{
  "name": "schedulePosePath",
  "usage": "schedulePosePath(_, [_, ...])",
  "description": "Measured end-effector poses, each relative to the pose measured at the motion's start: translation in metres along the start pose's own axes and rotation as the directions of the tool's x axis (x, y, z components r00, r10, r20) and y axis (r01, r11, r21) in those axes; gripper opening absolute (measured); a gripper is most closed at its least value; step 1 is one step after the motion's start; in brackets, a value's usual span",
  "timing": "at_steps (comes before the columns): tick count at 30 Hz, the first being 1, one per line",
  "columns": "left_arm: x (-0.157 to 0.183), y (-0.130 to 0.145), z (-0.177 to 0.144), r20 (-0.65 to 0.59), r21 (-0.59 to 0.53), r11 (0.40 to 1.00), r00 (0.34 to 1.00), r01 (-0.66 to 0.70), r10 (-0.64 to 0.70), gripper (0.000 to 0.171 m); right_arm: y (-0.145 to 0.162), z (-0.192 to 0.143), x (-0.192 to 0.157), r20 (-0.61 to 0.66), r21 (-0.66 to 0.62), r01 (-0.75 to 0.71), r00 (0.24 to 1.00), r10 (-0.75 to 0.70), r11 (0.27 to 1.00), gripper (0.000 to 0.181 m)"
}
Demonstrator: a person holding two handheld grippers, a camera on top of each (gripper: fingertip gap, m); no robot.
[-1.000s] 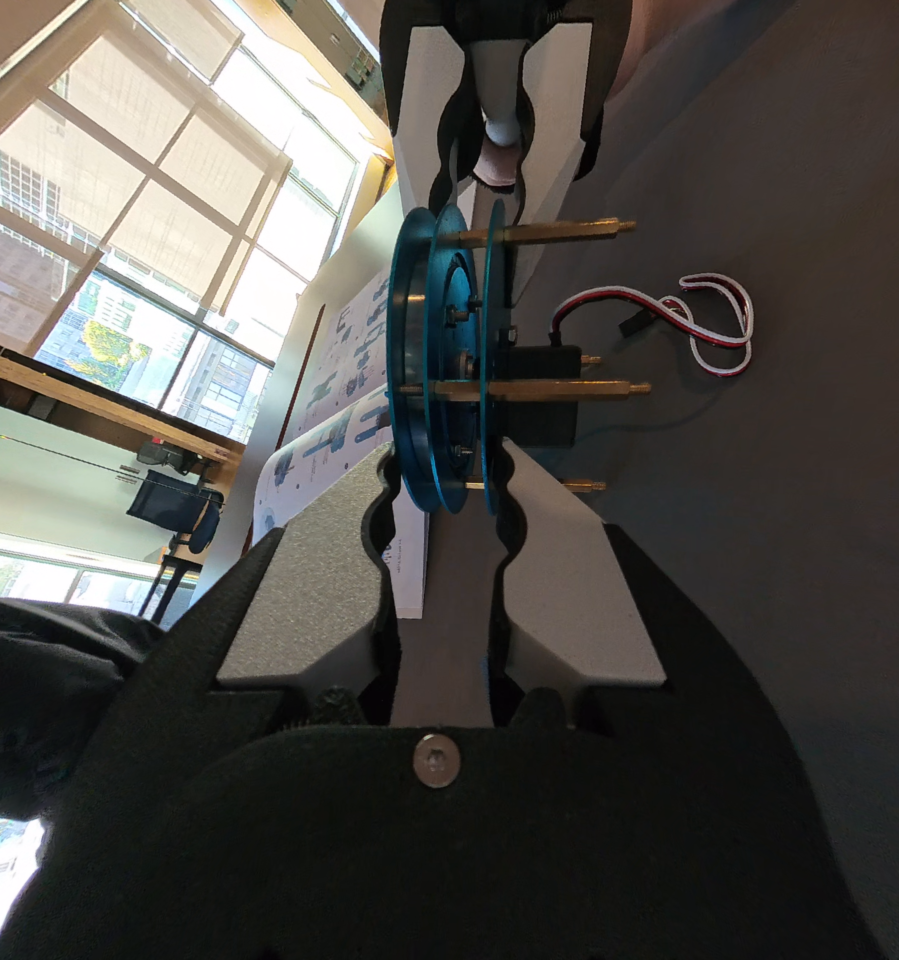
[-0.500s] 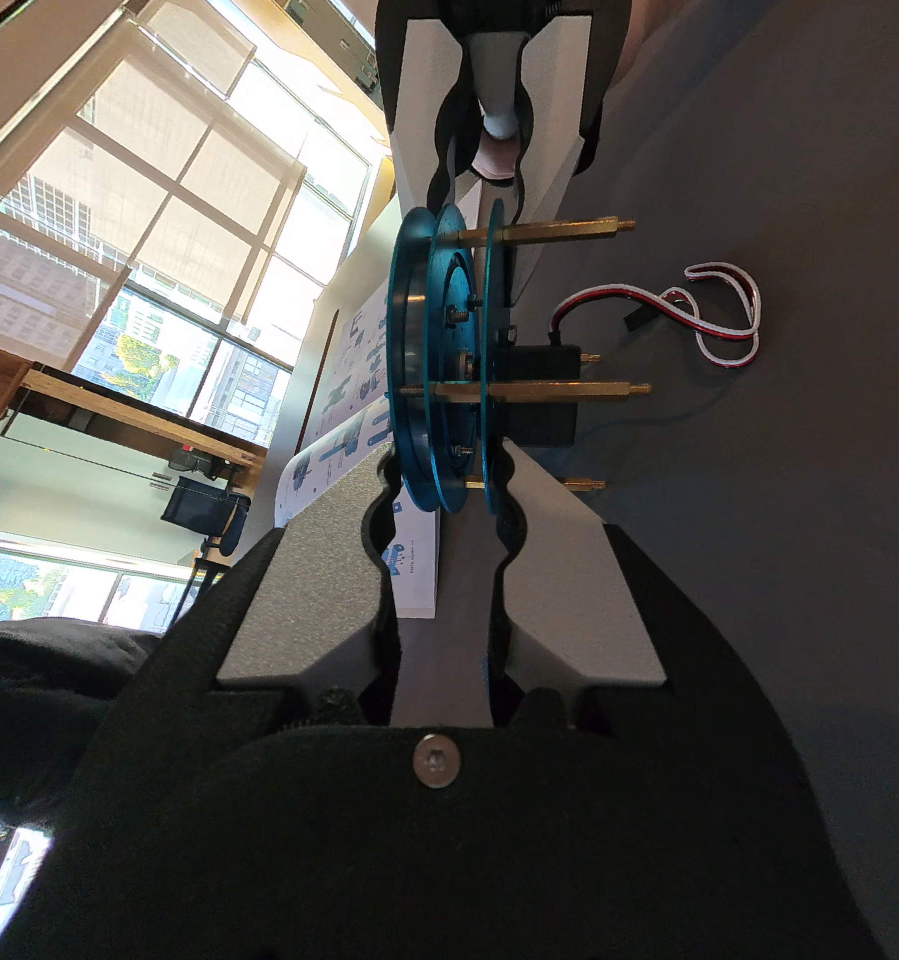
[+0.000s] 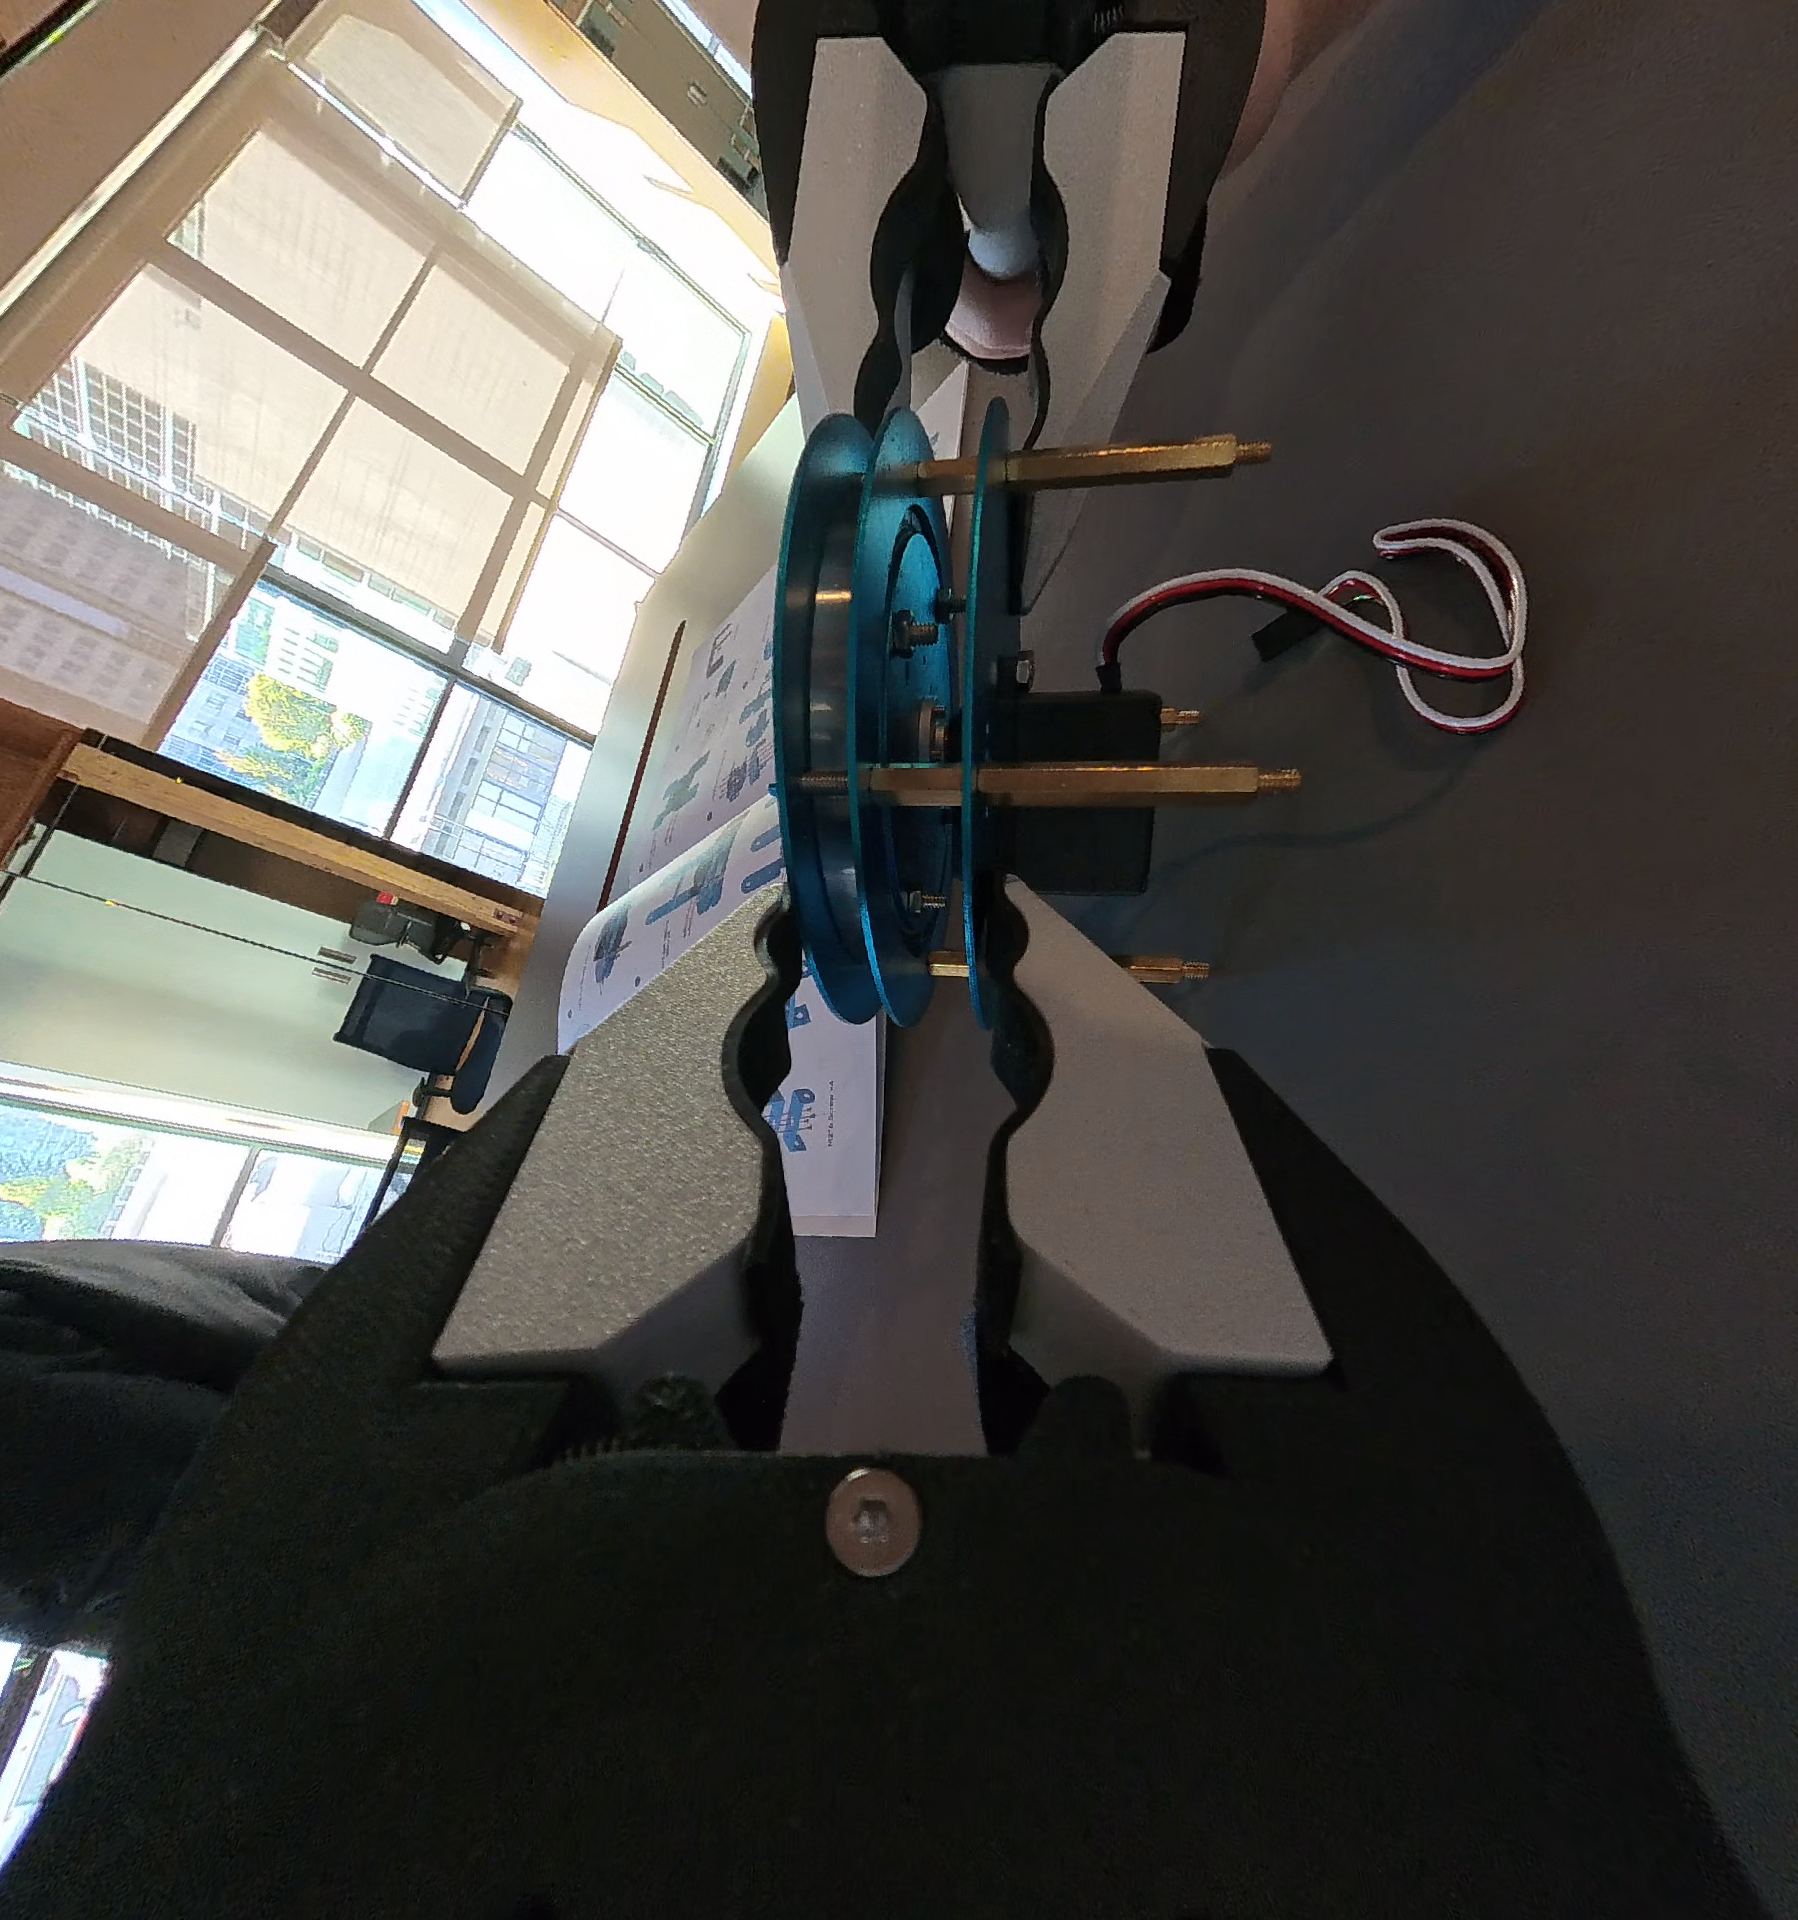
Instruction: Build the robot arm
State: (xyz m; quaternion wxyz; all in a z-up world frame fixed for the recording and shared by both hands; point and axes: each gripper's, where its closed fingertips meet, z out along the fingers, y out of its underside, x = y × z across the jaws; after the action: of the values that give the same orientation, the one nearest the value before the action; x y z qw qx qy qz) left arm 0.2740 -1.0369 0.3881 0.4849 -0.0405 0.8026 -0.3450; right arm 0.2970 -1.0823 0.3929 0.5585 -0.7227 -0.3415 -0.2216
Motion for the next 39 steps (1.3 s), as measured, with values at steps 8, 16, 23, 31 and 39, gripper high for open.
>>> schedulePosePath(8, [-0.0004,0.0002,-0.0004,-0.002,0.0,1.0,1.0,0.003,-0.003,0.033,0.0004,0.0002,0.0004,0.002,0.003,-0.008,1.0,0.008,1.0,0.033])
schedulePosePath(16, [-0.0009,0.0003,-0.0011,-0.003,-0.001,1.0,1.0,0.004,-0.004,0.033,0.0007,0.0003,0.0006,0.001,0.003,-0.009,1.0,0.009,1.0,0.033])
schedulePosePath(23, [-0.001,-0.0005,-0.0023,0.002,-0.002,1.0,1.0,-0.009,0.009,0.033,0.0003,-0.0003,0.0003,-0.002,0.003,0.002,1.0,-0.002,1.0,0.033])
schedulePosePath(31, [-0.0007,-0.0014,-0.0037,0.007,-0.002,1.0,1.0,-0.026,0.026,0.033,-0.0007,-0.001,-0.0001,-0.007,0.001,0.022,1.0,-0.022,1.0,0.033])
schedulePosePath(39, [-0.0008,-0.0017,-0.0045,0.013,-0.005,0.999,0.999,-0.041,0.041,0.033,-0.0017,-0.0015,-0.0001,-0.015,-0.004,0.042,0.999,-0.042,0.999,0.032])
